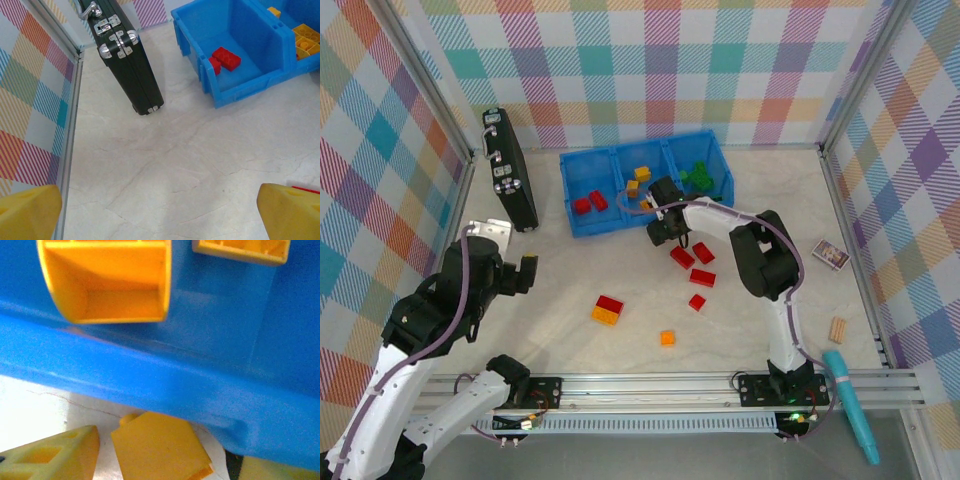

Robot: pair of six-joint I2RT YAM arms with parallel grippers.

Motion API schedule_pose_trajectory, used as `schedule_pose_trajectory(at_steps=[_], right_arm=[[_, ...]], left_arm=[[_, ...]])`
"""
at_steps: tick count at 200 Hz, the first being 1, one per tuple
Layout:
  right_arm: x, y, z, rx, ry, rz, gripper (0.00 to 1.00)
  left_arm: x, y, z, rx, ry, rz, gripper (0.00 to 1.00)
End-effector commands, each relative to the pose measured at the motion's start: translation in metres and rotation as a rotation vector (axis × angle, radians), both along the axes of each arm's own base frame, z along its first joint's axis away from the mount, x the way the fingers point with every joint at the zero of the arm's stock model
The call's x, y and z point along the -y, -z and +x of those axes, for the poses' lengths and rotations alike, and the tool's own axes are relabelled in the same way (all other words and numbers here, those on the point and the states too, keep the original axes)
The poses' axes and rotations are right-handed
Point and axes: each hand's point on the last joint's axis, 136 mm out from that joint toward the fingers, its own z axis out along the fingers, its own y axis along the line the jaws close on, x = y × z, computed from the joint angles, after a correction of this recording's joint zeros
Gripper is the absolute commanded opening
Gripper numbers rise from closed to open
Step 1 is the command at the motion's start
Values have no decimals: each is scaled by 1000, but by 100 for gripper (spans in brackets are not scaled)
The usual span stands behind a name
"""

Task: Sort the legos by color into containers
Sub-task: Pick up the lego from the center of the table, then place the lego in the container.

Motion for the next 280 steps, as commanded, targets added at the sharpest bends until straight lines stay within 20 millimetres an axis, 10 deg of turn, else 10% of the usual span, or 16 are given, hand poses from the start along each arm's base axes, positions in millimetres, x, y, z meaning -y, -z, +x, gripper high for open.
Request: schedule_pose_trajectory(at_steps=[1,81,135,185,280], right_arm=[[-1,5,12,19,-5,-5,60],[4,4,-7,-36,-19,1,28],[-1,-82,-5,56,-94,37,26],[-9,-146,38,281,-104,28,27],[-45,-117,108,305,-84,6,30]], left_arm=[[-1,0,0,-15,-2,11,100],[-1,0,-1,-16,-6,4,100],[-8,-5,-7,12,-16,13,100],[-4,-17,-7,69,-3,-52,100],[6,-4,2,13,38,-9,100]])
